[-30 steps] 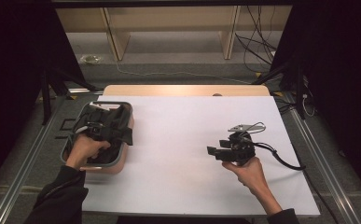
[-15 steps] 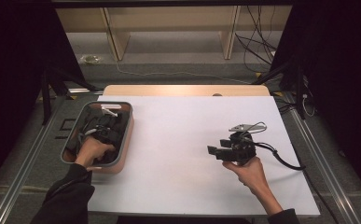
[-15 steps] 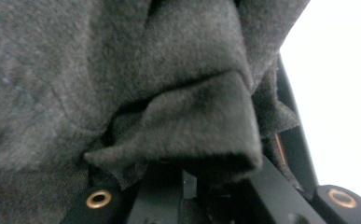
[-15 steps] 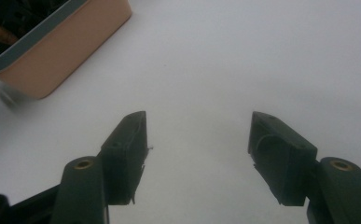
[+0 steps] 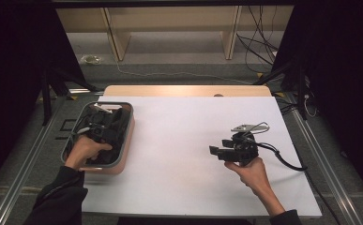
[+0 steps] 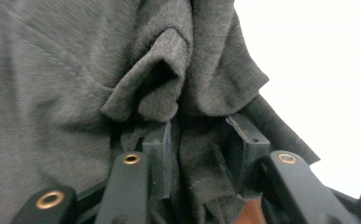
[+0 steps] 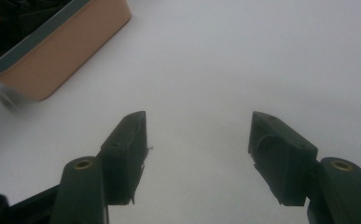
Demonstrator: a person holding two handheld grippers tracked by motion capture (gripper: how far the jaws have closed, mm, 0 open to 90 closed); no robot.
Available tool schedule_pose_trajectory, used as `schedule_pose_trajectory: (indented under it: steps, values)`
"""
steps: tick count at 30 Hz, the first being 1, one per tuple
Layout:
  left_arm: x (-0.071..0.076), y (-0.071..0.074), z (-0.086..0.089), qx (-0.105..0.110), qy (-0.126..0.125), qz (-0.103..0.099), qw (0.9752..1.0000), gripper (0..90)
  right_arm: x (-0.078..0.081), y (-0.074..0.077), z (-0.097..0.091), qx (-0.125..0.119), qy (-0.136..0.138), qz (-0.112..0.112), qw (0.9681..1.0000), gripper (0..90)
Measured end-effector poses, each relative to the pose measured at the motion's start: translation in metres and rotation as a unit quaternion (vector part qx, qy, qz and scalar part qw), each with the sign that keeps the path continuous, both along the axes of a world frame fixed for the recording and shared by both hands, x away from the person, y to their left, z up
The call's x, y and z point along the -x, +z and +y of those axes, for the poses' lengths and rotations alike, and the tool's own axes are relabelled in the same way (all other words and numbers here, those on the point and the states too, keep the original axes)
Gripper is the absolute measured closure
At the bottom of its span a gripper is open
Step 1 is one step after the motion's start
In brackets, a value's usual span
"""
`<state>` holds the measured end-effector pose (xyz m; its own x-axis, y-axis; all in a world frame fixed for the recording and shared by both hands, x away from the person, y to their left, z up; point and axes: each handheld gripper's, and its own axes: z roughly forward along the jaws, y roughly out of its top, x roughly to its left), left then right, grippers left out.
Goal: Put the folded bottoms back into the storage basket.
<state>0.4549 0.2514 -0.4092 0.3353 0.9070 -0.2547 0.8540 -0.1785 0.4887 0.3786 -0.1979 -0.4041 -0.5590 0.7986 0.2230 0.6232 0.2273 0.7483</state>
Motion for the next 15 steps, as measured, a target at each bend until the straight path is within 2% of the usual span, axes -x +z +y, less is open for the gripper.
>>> schedule_pose_trajectory:
  steps: [4, 7, 9, 12, 15]
  values:
    - [0.005, 0.016, 0.002, 0.013, 0.0, -0.018, 0.9998, 59.0, -0.001, -0.001, 0.001, 0.002, 0.0, 0.001, 1.0, 38.2]
    - [0.007, 0.024, 0.001, 0.044, -0.007, -0.032, 0.9985, 55.1, -0.001, -0.001, 0.001, 0.003, 0.001, 0.002, 1.0, 38.3]
    - [0.008, 0.028, -0.003, 0.041, -0.005, -0.044, 0.9981, 54.0, -0.001, -0.001, 0.001, 0.002, 0.001, 0.002, 1.0, 38.3]
    - [0.004, 0.024, -0.012, 0.045, 0.0, -0.045, 0.998, 49.5, -0.001, -0.001, 0.001, 0.002, 0.001, 0.001, 1.0, 38.3]
    - [-0.002, 0.012, -0.02, 0.035, 0.009, -0.038, 0.9986, 43.8, 0.0, -0.002, 0.001, 0.003, 0.002, 0.002, 1.0, 38.2]
